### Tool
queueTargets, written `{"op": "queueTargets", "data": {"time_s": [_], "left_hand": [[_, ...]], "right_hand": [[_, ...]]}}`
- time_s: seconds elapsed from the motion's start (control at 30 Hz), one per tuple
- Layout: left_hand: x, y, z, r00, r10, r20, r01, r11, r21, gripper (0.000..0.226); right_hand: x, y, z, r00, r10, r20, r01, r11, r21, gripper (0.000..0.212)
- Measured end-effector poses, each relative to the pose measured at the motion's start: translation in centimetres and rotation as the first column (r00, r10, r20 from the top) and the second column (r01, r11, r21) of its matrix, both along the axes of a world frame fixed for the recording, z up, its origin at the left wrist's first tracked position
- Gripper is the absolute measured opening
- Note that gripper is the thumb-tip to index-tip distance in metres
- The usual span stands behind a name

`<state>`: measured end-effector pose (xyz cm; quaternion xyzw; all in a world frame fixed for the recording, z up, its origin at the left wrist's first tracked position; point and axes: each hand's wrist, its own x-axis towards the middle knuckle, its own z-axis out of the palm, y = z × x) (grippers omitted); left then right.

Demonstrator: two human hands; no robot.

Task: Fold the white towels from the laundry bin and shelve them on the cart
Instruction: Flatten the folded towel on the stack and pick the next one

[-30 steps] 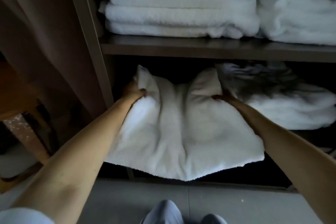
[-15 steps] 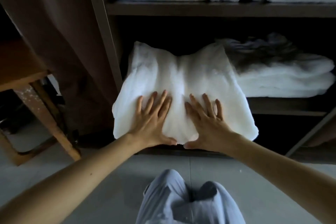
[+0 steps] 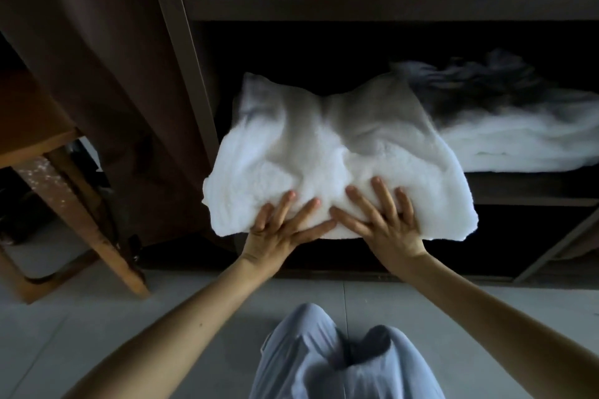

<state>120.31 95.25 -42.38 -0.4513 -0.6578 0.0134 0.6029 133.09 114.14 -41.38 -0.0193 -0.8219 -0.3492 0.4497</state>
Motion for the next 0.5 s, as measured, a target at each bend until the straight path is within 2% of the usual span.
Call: {"op": "queueTargets", "data": {"time_s": [0.13, 0.27, 0.33, 0.43, 0.5], "left_hand": [[-2.1, 1.6, 2.1, 0.999, -0.010, 0.048, 0.008, 0.999, 0.047, 0.077], [-3.5, 2.6, 4.5, 0.990, -0.005, 0.142, 0.008, 1.000, -0.024, 0.073], [-4.3, 3.4, 5.9, 0.980, -0.004, 0.199, 0.018, 0.998, -0.066, 0.068], [-6.2, 4.8, 7.5, 0.962, 0.035, 0.269, 0.009, 0.987, -0.158, 0.104], [-8.2, 5.5, 8.1, 0.943, 0.078, 0.323, -0.012, 0.980, -0.200, 0.114]], "right_hand": [[-2.2, 1.0, 2.5, 1.000, 0.003, 0.010, -0.003, 0.999, -0.033, 0.071], [-3.9, 2.5, 4.9, 0.998, -0.020, 0.058, 0.021, 0.999, -0.025, 0.095], [-5.0, 3.5, 6.3, 0.996, -0.013, 0.083, 0.018, 0.998, -0.059, 0.097], [-7.0, 4.4, 7.6, 0.982, -0.013, 0.191, 0.049, 0.982, -0.185, 0.113], [-8.7, 4.7, 7.9, 0.968, 0.005, 0.251, 0.055, 0.971, -0.232, 0.123]]}}
